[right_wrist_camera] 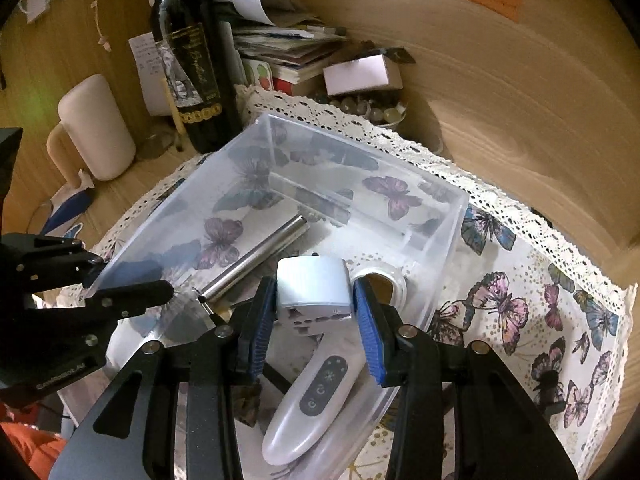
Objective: Organize rigid objects
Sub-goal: 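Carry the white plug adapter into the clear box and release it with the right gripper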
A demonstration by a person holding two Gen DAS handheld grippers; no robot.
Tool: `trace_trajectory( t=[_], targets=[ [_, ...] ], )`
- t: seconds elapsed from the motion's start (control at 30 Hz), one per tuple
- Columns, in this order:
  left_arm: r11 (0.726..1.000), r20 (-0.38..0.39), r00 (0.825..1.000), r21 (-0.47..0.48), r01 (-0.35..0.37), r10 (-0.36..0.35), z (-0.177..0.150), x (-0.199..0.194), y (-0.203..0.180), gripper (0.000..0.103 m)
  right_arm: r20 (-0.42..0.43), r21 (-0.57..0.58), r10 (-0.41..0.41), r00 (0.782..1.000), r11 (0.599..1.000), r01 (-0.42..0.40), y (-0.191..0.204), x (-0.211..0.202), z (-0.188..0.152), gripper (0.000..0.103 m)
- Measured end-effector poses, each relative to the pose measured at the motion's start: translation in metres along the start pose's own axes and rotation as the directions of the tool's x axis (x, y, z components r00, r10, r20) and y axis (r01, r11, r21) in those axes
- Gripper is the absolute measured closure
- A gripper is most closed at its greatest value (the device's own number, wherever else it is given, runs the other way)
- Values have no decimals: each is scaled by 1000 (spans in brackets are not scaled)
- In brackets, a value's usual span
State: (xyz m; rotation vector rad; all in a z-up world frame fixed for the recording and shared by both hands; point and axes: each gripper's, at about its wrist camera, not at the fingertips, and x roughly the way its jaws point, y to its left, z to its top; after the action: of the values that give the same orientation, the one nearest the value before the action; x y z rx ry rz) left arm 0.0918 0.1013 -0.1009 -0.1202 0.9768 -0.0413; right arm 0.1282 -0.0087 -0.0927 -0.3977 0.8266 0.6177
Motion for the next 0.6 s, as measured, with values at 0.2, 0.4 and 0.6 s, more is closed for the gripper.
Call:
trace_trajectory(
  t=[0.2,0.4,0.6],
  targets=[
    [1000,0,1000,1,0,0,0,0,0,90,51,-5,-26,998,1000,26,1,-18,1,67],
    [1000,0,1000,2,-1,1,0,0,0,90,139,52,-95,986,995,88,-20,-53,2,67],
    [1000,1,1000,4,-2,2,0,0,-1,89,154,156,-191,969,974,167,-58,-71,-9,62]
  ],
)
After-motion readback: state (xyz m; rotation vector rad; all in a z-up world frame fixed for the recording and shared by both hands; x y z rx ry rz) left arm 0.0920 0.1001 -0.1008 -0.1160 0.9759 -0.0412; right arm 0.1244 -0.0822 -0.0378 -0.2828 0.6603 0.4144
